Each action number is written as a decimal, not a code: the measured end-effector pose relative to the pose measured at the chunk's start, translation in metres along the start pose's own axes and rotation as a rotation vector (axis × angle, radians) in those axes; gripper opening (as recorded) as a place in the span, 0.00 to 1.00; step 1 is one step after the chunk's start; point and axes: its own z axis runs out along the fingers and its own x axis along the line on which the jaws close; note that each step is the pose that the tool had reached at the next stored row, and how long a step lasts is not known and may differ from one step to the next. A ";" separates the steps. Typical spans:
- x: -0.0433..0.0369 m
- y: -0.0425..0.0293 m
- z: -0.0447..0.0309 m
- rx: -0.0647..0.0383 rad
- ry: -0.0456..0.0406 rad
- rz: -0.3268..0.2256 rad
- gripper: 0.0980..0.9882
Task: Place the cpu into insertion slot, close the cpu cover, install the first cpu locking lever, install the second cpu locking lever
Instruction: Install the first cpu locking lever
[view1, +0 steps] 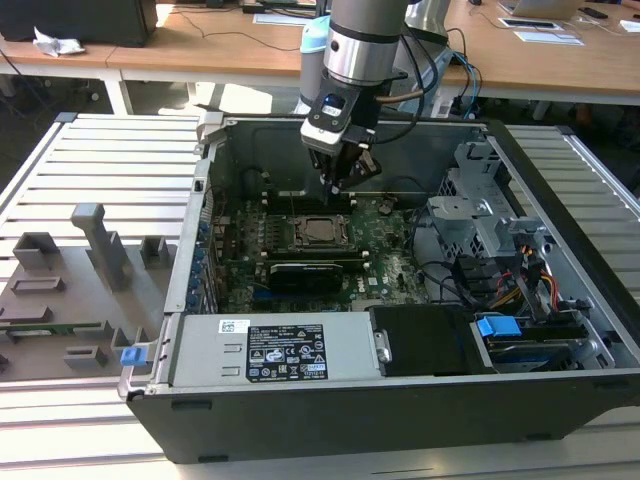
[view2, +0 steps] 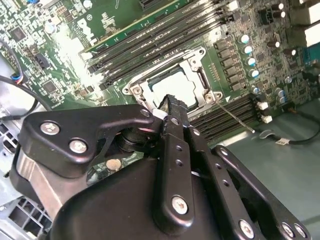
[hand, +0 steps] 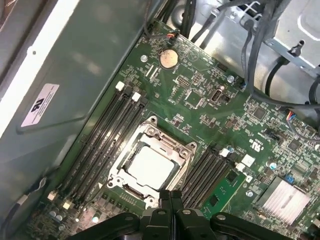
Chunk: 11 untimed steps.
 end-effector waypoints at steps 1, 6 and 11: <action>0.0000 0.0000 0.0000 0.000 -0.0010 -0.010 0.01; 0.0000 0.0000 0.0000 -0.001 -0.0083 -0.081 0.01; 0.0000 0.0000 0.0000 -0.002 -0.0152 -0.148 0.01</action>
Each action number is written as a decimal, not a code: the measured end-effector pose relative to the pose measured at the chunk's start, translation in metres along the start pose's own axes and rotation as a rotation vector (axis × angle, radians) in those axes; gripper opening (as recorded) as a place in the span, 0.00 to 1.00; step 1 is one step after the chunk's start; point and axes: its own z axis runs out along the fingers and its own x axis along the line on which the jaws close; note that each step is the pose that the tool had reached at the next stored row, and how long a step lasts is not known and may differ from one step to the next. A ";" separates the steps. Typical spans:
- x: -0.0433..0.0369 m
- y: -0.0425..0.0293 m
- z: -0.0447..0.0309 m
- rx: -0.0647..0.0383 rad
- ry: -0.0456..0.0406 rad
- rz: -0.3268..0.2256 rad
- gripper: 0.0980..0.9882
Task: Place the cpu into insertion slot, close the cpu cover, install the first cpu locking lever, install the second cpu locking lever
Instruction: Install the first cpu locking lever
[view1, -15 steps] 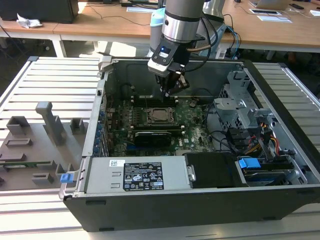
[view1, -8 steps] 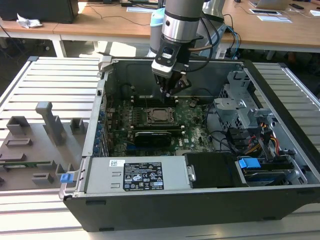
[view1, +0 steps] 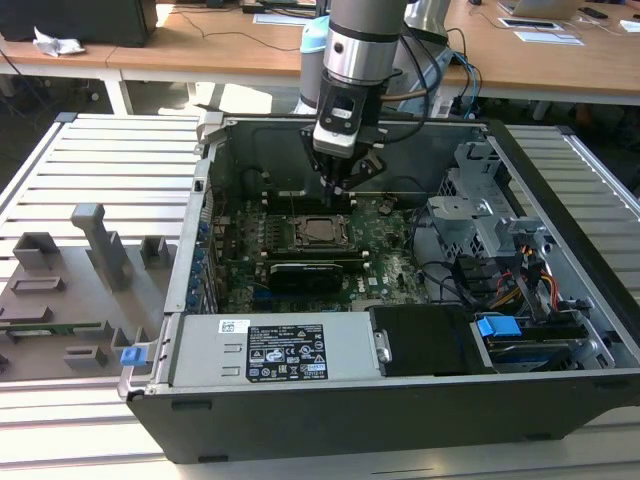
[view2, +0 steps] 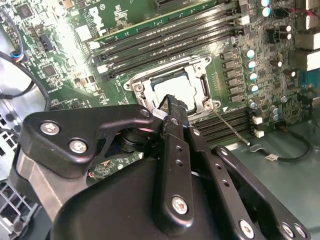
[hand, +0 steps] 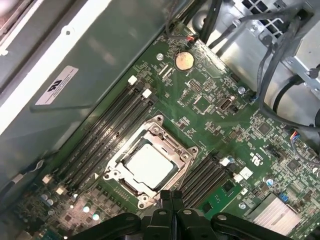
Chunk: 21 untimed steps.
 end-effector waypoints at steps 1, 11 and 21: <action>0.0000 0.0000 0.0000 0.000 -0.0012 -0.012 0.01; -0.0001 0.0001 0.0000 -0.005 -0.0108 -0.137 0.01; -0.0001 0.0002 0.0000 -0.048 0.0150 -0.285 0.01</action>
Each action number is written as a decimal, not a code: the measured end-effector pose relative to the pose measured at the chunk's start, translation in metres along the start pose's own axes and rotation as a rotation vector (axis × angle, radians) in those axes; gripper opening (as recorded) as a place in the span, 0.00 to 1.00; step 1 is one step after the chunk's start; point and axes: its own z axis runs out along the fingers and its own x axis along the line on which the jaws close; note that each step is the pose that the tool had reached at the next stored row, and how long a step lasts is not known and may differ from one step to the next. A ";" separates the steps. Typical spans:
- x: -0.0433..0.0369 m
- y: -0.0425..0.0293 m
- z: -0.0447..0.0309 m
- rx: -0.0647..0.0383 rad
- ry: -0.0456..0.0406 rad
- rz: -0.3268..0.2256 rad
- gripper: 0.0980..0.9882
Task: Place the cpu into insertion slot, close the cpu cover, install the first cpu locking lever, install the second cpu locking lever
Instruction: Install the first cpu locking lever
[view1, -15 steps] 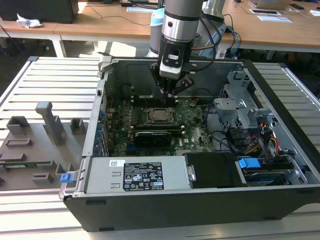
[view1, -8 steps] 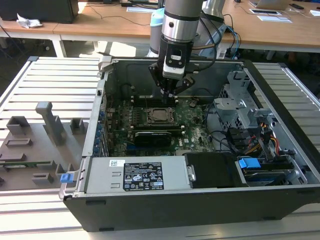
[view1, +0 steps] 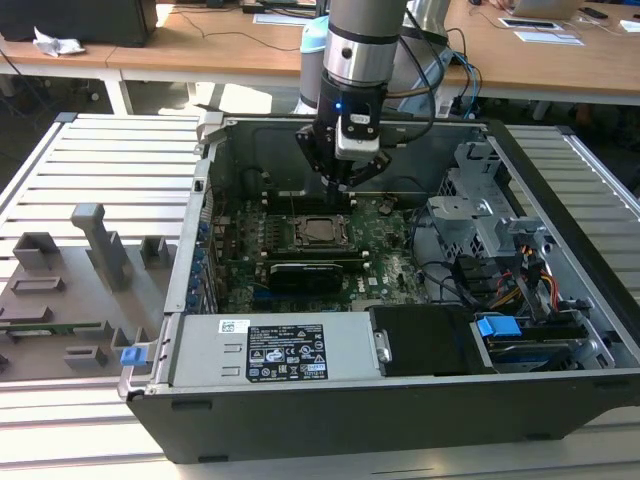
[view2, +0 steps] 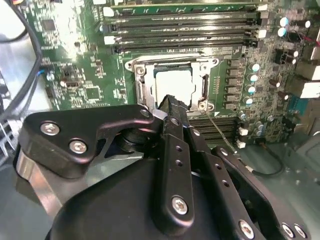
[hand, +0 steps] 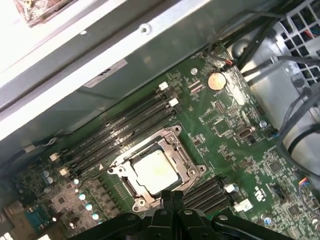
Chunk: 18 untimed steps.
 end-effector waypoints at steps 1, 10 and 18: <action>0.0000 0.0000 0.0000 -0.001 -0.0001 -0.019 0.01; 0.0000 -0.0001 -0.0001 -0.005 -0.0056 -0.239 0.01; 0.0000 0.0000 0.0000 -0.001 -0.0124 -0.383 0.01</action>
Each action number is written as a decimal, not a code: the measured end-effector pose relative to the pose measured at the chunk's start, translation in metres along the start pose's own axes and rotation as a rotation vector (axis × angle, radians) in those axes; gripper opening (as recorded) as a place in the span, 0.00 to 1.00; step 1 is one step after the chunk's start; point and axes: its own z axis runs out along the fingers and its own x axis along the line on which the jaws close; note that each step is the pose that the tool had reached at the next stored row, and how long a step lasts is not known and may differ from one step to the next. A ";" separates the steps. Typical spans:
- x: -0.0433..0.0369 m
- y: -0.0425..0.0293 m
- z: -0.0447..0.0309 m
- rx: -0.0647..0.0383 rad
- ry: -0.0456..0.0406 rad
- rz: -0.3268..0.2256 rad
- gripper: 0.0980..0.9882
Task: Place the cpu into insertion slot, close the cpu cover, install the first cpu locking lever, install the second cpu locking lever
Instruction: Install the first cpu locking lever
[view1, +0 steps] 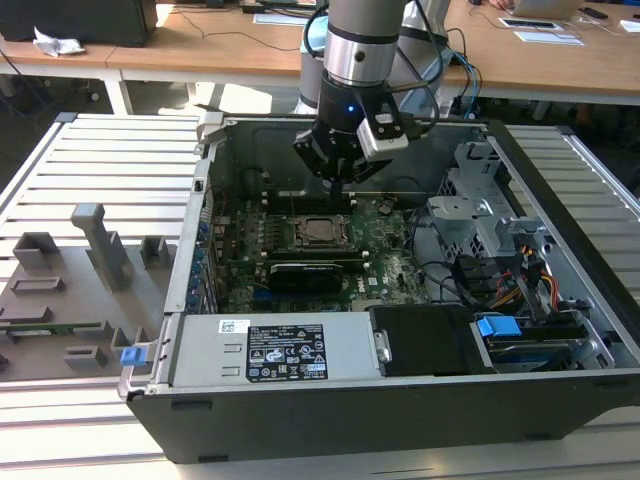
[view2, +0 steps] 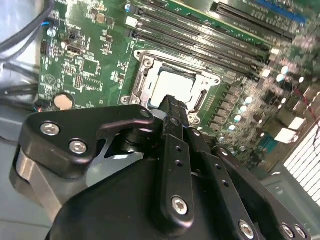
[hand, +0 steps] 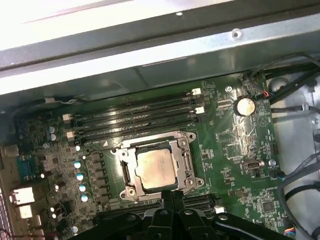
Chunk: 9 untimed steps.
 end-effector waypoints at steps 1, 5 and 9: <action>0.0000 0.0000 0.0000 0.001 -0.0009 -0.023 0.01; 0.0000 0.0000 0.0000 -0.001 -0.0046 -0.131 0.01; 0.0001 0.0000 0.0000 -0.007 -0.0069 -0.207 0.01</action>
